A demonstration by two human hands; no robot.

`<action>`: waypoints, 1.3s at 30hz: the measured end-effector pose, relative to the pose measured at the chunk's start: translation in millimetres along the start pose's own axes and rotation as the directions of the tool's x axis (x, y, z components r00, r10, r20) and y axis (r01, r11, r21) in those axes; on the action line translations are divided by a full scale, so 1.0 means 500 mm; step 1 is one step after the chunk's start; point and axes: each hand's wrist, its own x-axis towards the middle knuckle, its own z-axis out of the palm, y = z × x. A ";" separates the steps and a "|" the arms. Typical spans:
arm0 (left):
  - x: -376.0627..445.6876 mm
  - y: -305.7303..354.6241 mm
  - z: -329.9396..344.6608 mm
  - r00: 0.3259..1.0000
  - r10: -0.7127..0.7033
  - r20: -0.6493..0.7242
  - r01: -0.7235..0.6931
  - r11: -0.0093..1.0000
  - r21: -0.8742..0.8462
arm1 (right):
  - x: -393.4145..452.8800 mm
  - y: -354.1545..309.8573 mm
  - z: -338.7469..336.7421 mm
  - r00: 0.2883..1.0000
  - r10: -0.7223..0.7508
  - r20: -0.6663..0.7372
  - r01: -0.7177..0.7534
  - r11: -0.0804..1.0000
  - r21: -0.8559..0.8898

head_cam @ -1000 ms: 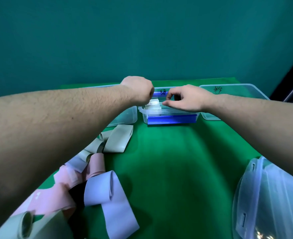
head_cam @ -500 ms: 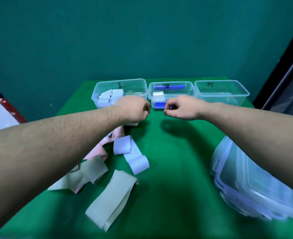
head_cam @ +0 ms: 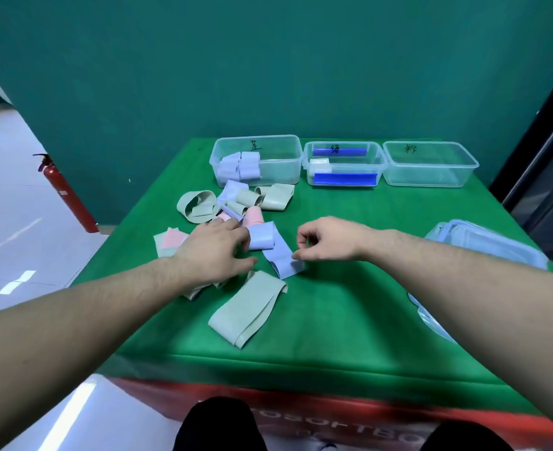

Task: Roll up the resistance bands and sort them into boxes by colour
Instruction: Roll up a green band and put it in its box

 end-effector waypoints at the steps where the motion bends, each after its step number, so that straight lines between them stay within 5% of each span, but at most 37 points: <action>1: -0.015 0.005 0.001 0.999 0.036 -0.020 -0.037 0.999 -0.017 | -0.007 -0.009 0.005 1.000 -0.005 0.011 0.005 1.000 0.003; 5: -0.060 0.033 0.014 0.993 0.118 -0.001 -0.117 0.988 -0.105 | -0.036 -0.045 0.037 0.989 -0.035 0.143 0.050 0.994 -0.100; 8: -0.082 0.057 0.021 0.991 0.041 0.124 -0.009 0.968 -0.250 | -0.048 -0.071 0.069 0.989 -0.051 0.142 0.083 0.970 -0.228; 19: -0.125 0.148 0.015 0.981 -0.196 0.003 0.172 0.856 -0.487 | -0.090 -0.098 0.058 0.960 -0.138 -0.242 0.075 0.965 -0.252; 26: -0.101 0.200 -0.023 0.965 -0.255 0.056 0.170 0.453 -0.875 | -0.135 -0.063 0.010 0.888 -0.046 -0.457 0.138 0.976 0.170; 30: -0.087 0.252 -0.039 0.945 -0.274 0.176 0.158 -0.088 -0.984 | -0.177 -0.045 -0.003 0.935 0.213 -0.284 0.049 0.716 0.697; 33: -0.064 0.298 -0.048 0.935 -0.205 0.288 0.199 -0.367 -0.909 | -0.204 -0.021 -0.003 0.951 0.239 -0.197 -0.003 0.642 0.766; 36: -0.027 0.338 -0.046 0.929 -0.133 0.346 0.259 -0.438 -0.861 | -0.211 0.005 -0.006 0.929 0.301 -0.217 0.019 0.545 0.838; 39: 0.018 0.359 -0.032 0.936 -0.092 0.341 0.292 -0.343 -0.893 | -0.198 0.031 -0.009 0.907 0.374 -0.191 -0.017 0.488 0.873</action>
